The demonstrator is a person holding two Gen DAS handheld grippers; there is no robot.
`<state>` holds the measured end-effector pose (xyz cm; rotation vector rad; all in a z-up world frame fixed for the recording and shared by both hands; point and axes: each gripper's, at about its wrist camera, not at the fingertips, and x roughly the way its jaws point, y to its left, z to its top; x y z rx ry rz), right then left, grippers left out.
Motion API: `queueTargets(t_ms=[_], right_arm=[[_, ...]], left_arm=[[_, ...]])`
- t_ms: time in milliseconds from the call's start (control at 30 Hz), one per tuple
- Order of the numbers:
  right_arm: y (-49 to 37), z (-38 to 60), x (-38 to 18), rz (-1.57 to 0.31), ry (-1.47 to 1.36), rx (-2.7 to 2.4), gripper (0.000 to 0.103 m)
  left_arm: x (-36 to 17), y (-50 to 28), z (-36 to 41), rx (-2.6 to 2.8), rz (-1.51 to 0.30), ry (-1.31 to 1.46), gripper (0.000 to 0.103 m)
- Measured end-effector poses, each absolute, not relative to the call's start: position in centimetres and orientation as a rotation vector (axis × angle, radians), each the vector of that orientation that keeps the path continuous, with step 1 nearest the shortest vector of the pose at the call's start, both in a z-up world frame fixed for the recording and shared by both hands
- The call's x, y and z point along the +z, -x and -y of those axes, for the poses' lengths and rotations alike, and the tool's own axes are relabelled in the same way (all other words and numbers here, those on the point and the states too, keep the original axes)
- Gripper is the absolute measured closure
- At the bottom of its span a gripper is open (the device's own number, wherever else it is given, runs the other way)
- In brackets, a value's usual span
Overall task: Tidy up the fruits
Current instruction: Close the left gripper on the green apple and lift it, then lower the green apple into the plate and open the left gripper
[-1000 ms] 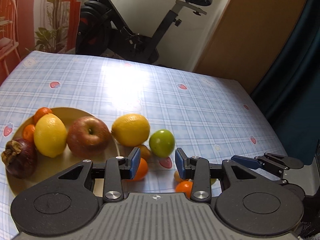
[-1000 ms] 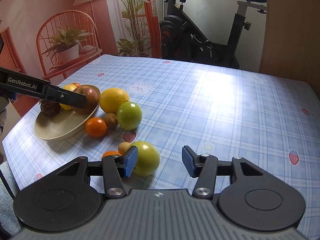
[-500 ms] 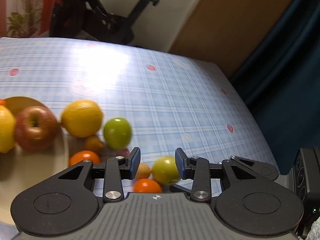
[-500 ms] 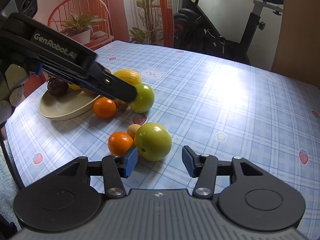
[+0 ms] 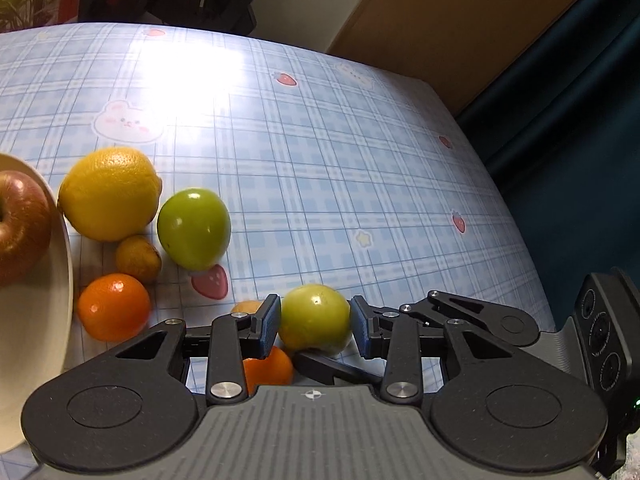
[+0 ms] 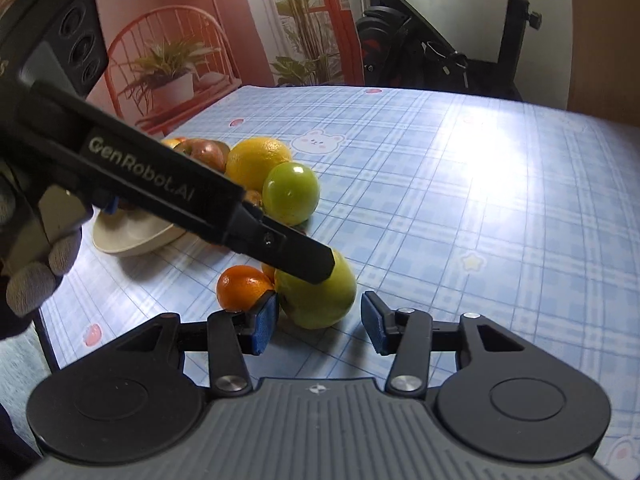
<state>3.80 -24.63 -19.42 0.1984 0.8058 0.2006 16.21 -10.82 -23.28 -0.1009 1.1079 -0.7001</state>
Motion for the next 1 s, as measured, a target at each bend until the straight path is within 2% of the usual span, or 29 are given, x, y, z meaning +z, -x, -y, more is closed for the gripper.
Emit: queueTargets(t_ms=[100, 433, 700, 1000], right_arm=[[-3.8, 25.0, -19.2, -0.807, -0.227, 0.207, 0.058], [-3.8, 23.4, -16.4, -0.763, -0.199, 0.234, 0.058], [-7.6, 17.0, -15.0, -0.766, -0.082, 0.414, 0.058], [-12.6, 7.5, -16.9, -0.819, 0.054, 0.607, 0.058]], left_arm=[[-23.5, -16.6, 11.1, -0.707, -1.114, 0.099, 0.063], [-20.3, -15.0, 9.0, -0.675, -1.008, 0.117, 0.063], [-18.7, -14.6, 1.2, -0.513, -0.968, 0.221, 0.063], [-19.3, -14.5, -8.2, -0.315, -0.961, 0.36, 0.063]])
